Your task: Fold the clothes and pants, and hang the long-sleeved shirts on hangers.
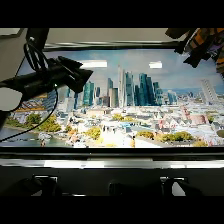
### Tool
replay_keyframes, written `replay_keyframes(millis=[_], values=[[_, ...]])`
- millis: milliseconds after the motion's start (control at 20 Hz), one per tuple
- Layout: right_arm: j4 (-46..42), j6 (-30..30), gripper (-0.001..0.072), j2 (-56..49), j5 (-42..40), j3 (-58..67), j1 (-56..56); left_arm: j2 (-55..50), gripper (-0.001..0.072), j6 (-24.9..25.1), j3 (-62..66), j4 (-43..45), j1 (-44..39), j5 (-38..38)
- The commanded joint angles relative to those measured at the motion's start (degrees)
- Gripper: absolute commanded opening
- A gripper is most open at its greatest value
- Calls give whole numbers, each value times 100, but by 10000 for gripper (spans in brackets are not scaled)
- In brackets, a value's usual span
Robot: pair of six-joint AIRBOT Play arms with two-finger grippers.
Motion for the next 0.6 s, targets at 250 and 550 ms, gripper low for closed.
replay_keyframes(millis=[250, 550], values=[[474, 363, 23, -164, -201, 162, -1410, -35, 477, -24, -2, 79, 7, -2], [1379, 280, 24, -195, -52, 160, -1998, -105, 477, -282, -2, 114, 7, -2]])
